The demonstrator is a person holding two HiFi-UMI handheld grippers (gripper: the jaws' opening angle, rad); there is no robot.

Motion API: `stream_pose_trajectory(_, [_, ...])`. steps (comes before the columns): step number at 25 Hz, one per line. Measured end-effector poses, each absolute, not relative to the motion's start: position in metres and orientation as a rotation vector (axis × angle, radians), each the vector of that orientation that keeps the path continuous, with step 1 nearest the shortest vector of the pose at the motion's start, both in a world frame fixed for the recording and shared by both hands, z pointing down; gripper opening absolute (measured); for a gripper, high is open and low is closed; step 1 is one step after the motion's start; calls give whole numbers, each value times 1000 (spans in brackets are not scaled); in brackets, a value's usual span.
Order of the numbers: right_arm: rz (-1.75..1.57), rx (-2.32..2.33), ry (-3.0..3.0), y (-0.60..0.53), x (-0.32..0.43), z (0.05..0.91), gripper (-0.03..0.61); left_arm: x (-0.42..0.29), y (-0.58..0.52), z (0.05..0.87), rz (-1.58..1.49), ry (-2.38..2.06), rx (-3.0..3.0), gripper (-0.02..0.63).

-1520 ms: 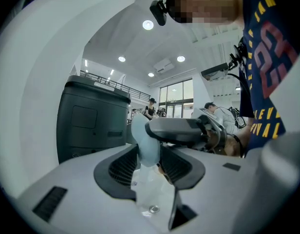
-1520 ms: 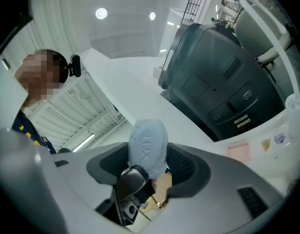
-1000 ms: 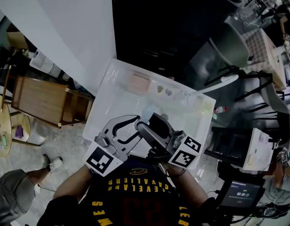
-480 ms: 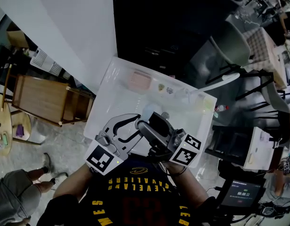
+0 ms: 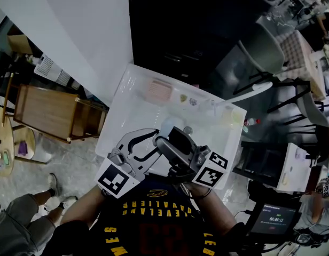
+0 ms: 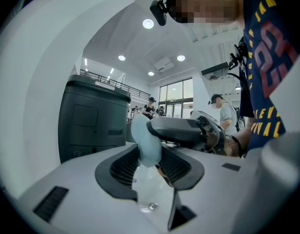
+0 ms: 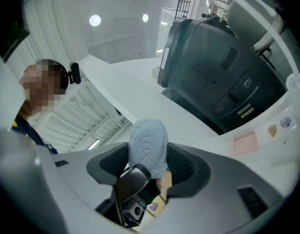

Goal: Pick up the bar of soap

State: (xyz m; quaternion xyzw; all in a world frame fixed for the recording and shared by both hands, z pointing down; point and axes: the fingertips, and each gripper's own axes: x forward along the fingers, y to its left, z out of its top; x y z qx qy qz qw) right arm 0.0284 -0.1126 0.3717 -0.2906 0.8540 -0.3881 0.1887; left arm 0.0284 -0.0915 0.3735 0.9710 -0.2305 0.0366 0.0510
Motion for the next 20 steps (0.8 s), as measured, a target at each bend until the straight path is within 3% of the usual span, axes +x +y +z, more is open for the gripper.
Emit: stream_pose_trajectory(20, [-1097, -831, 2400, -111, 30, 373, 264, 30, -90, 375, 102, -691, 2942, 153])
